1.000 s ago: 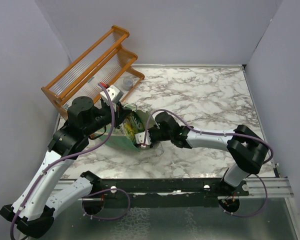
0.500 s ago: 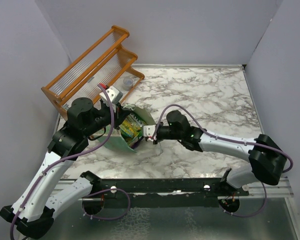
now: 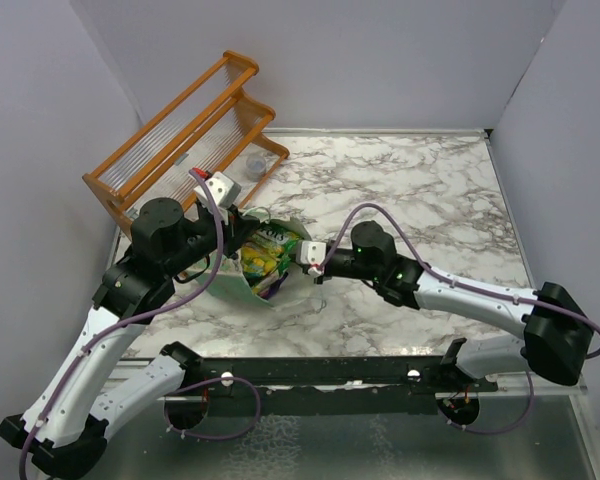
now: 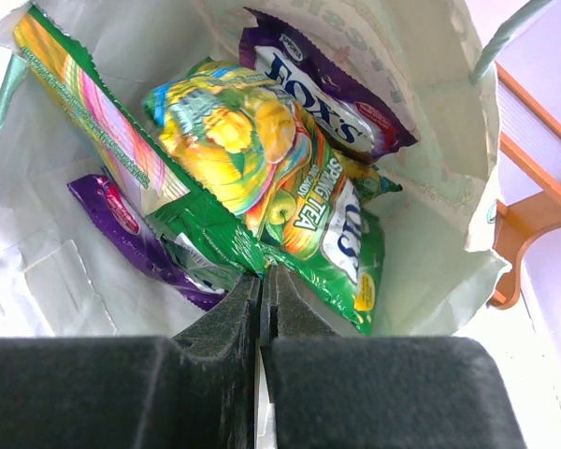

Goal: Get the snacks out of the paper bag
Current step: Take out the snack from the paper bag.

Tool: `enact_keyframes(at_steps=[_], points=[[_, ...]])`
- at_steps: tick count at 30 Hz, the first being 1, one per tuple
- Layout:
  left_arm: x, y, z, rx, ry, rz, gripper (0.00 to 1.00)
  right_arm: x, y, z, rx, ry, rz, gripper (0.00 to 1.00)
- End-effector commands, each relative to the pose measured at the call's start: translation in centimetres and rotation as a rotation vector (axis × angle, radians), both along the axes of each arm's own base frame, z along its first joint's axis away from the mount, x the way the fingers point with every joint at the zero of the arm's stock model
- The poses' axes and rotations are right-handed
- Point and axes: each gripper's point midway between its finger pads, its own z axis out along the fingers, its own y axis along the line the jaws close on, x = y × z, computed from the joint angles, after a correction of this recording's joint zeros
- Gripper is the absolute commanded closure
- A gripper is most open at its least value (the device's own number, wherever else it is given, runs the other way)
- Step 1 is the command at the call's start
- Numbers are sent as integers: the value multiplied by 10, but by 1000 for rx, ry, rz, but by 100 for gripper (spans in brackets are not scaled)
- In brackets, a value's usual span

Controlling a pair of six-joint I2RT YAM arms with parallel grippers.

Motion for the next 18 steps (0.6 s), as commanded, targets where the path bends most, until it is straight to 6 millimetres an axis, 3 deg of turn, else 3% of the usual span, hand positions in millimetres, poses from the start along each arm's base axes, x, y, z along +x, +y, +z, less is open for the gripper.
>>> enact_keyframes(at_steps=[1,3,5,10,13,18], points=[[1,2,18,-49,-48,23,100,4,6,-7,-8,19,-12,99],[1,2,19,-53,-49,26,100,-1,6,-25,-59,49,17,98],[1,2,19,-52,-49,25,100,-6,6,-36,-84,74,42,91],[3,2,18,-41,-54,26,100,-11,0,-36,-99,62,57,92],[5,3,17,-34,-53,37,100,-13,-1,-22,-90,61,63,99],[11,9,16,-27,-56,79,100,-22,-2,28,4,82,68,99]])
